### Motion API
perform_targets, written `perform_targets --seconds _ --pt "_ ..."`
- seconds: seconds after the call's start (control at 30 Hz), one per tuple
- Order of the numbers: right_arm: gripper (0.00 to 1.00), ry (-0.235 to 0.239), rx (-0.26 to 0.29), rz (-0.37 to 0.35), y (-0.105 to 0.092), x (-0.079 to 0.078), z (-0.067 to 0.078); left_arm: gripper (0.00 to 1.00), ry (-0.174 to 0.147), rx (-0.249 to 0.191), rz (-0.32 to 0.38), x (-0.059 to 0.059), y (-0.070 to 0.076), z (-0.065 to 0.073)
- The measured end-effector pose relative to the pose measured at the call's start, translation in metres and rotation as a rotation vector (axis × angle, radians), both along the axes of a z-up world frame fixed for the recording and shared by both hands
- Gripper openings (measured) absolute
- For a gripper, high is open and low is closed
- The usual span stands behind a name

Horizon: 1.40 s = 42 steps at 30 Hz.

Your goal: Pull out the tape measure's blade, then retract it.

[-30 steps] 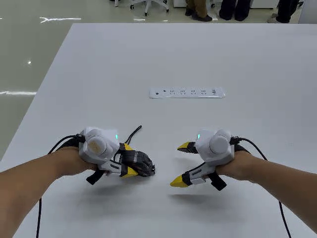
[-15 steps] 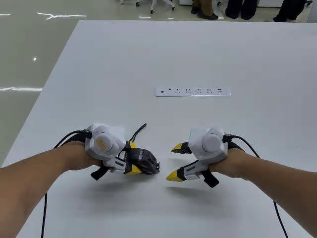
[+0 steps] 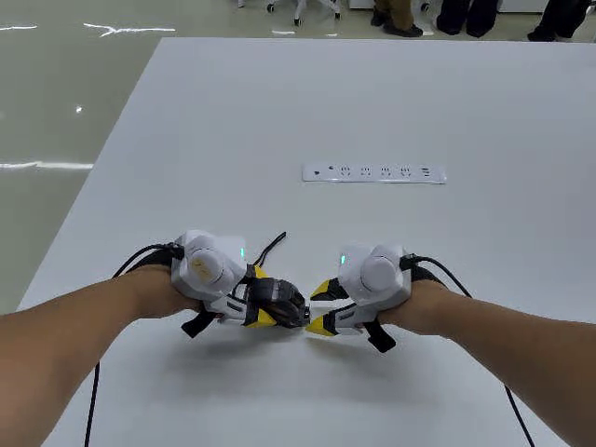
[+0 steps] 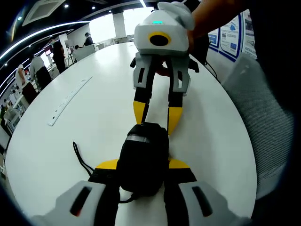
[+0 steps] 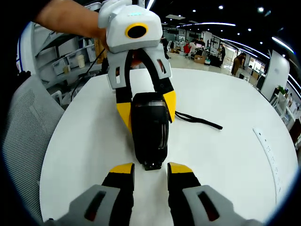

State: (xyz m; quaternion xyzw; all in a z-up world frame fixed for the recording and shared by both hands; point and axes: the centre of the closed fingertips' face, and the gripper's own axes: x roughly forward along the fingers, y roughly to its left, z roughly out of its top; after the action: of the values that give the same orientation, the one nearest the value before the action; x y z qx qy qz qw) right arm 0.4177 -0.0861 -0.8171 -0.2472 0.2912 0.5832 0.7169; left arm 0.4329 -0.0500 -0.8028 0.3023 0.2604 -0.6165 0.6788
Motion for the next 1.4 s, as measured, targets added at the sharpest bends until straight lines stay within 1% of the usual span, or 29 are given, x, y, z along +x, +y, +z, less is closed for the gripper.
perform_targets --seconds 0.13,0.17,0.23,0.27,0.33,0.43,0.57,0.6,0.63,0.7,0.8,0.87,0.9,0.97,1.07,1.13,1.2,1.27,1.33,1.4 --pt "0.25 0.001 -0.014 0.016 0.0 0.002 -0.003 0.3 0.0 -0.013 -0.004 0.0 0.0 0.001" --pt "0.24 0.0 -0.012 0.018 0.0 0.002 -0.003 0.3 -0.009 -0.021 -0.011 0.0 0.0 0.001" --pt "0.25 0.006 -0.002 0.027 0.002 0.002 -0.002 0.3 -0.012 -0.036 -0.009 0.0 0.001 0.0" --pt "0.26 0.004 -0.007 0.031 0.003 0.002 -0.003 0.3 -0.009 -0.047 0.001 0.0 0.001 0.001" --pt "0.24 0.002 -0.005 0.035 0.005 0.001 -0.003 0.3 -0.011 -0.052 -0.002 0.0 0.001 0.001" --pt "0.19 -0.009 -0.018 0.051 0.006 0.002 -0.005 0.3 -0.01 -0.059 -0.006 0.0 0.0 0.001" --pt "0.18 -0.026 -0.034 0.059 0.005 0.003 -0.008 0.29 -0.008 -0.066 -0.01 0.0 0.0 0.001" --pt "0.17 -0.038 -0.041 0.062 0.005 0.004 -0.009 0.29 -0.008 -0.067 -0.01 0.0 0.0 0.001" --pt "0.16 -0.042 -0.044 0.062 0.005 0.005 -0.009 0.3 -0.007 -0.067 -0.009 0.0 0.0 0.001" --pt "0.16 -0.029 -0.043 0.062 0.005 0.005 -0.009 0.3 -0.005 -0.067 -0.008 0.0 0.0 0.001" --pt "0.16 -0.033 -0.049 0.072 0.005 0.005 -0.009 0.3 -0.003 -0.068 -0.008 0.001 0.0 0.001" --pt "0.16 -0.034 -0.064 0.081 0.005 0.004 -0.012 0.3 0.0 -0.069 -0.008 0.001 0.0 0.001" --pt "0.16 -0.042 -0.076 0.095 0.005 0.004 -0.013 0.3 0.0 -0.068 -0.008 0.001 -0.001 0.0" --pt "0.15 -0.031 -0.077 0.098 0.005 0.004 -0.013 0.3 0.003 -0.068 -0.009 0.001 -0.001 0.0" --pt "0.14 -0.034 -0.082 0.104 0.004 0.005 -0.013 0.3 0.01 -0.072 -0.001 0.001 0.0 0.0" --pt "0.14 -0.033 -0.089 0.097 0.004 0.005 -0.014 0.3 0.009 -0.072 0.001 0.001 0.0 0.0" --pt "0.13 -0.019 -0.094 0.077 0.004 0.005 -0.014 0.31 0.013 -0.07 0.008 0.001 0.0 0.0" --pt "0.13 -0.024 -0.095 0.085 0.004 0.004 -0.013 0.3 0.006 -0.067 0.001 0.0 0.0 0.0" --pt "0.13 -0.015 -0.1 0.085 0.003 0.003 -0.014 0.3 0.001 -0.056 -0.01 0.0 0.0 0.0" --pt "0.12 -0.006 -0.104 0.077 0.002 0.003 -0.014 0.3 0.007 -0.045 -0.007 0.0 0.0 0.0"
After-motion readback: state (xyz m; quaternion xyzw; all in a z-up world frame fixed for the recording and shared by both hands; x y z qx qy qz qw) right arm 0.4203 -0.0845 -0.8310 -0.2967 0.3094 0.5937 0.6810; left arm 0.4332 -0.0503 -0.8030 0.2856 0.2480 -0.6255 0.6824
